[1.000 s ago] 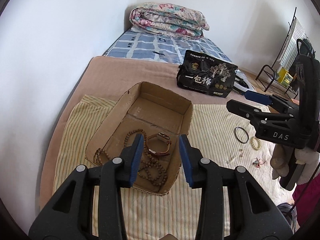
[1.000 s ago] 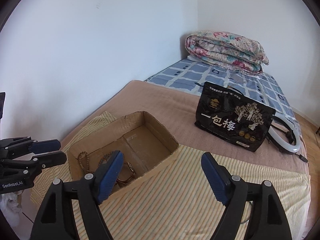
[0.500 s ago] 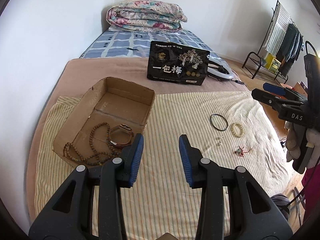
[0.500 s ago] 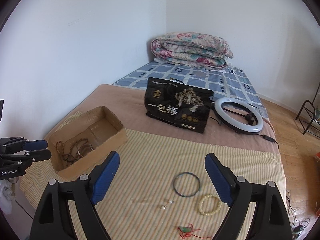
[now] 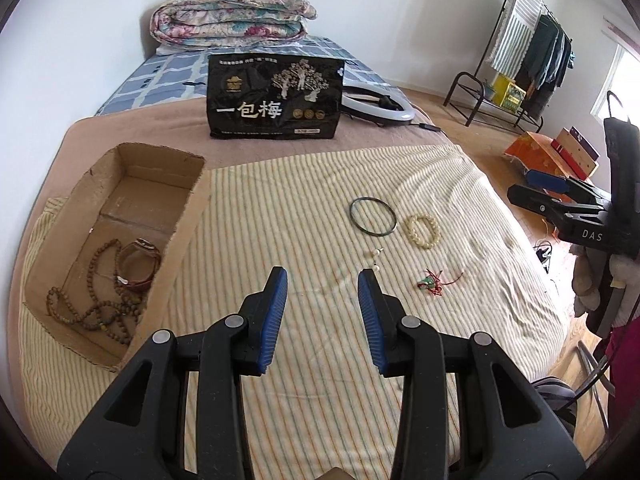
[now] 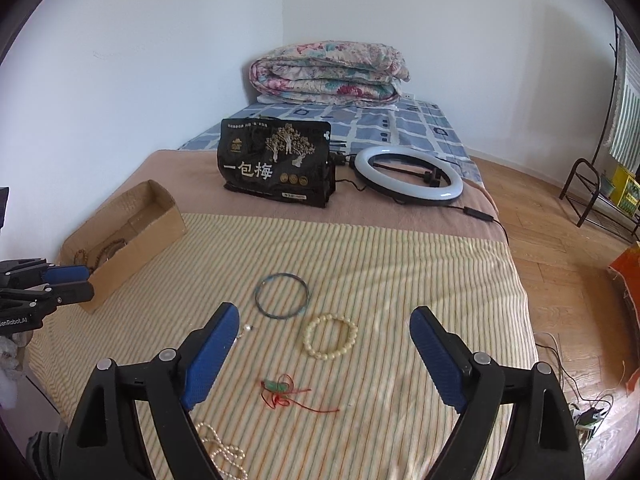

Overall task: Organize jewelry
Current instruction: 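Move left tool to pearl earring while right tool moves to red-string jade pendant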

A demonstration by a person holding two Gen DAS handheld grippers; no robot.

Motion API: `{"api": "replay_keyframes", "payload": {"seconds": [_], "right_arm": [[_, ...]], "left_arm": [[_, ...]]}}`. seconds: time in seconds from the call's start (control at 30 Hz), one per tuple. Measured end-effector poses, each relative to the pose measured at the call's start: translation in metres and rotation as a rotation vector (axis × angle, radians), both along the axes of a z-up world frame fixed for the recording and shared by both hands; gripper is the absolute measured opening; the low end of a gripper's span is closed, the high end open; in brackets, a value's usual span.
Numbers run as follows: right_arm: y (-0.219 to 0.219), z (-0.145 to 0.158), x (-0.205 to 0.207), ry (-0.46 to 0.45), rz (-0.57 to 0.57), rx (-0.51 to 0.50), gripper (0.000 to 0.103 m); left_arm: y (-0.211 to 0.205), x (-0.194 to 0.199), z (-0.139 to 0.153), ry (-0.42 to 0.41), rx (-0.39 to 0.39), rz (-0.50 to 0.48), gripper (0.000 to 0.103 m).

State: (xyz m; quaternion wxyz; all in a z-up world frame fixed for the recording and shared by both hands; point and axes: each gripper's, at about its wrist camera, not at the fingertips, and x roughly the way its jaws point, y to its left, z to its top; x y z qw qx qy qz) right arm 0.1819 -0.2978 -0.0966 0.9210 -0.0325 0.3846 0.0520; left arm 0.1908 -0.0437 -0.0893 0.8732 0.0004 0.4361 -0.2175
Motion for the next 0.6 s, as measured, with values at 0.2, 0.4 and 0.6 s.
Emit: {"api": "replay_keyframes", "payload": {"seconds": [0.2,0.4,0.6], "right_arm": [[-0.012,-0.023,-0.008,0.043,0.039,0.013,0.089],[-0.010,-0.052,-0.012,0.085,0.098,-0.007,0.089],[-0.006,-0.087,-0.012,0.136,0.131,-0.010,0.087]], "left_arm": [[-0.031,0.007,-0.020,0.024,0.003,-0.048,0.037],[-0.060,0.015,-0.044,0.060,0.007,-0.102,0.037],[-0.084,0.030,-0.070,0.105,0.009,-0.134,0.037]]}}
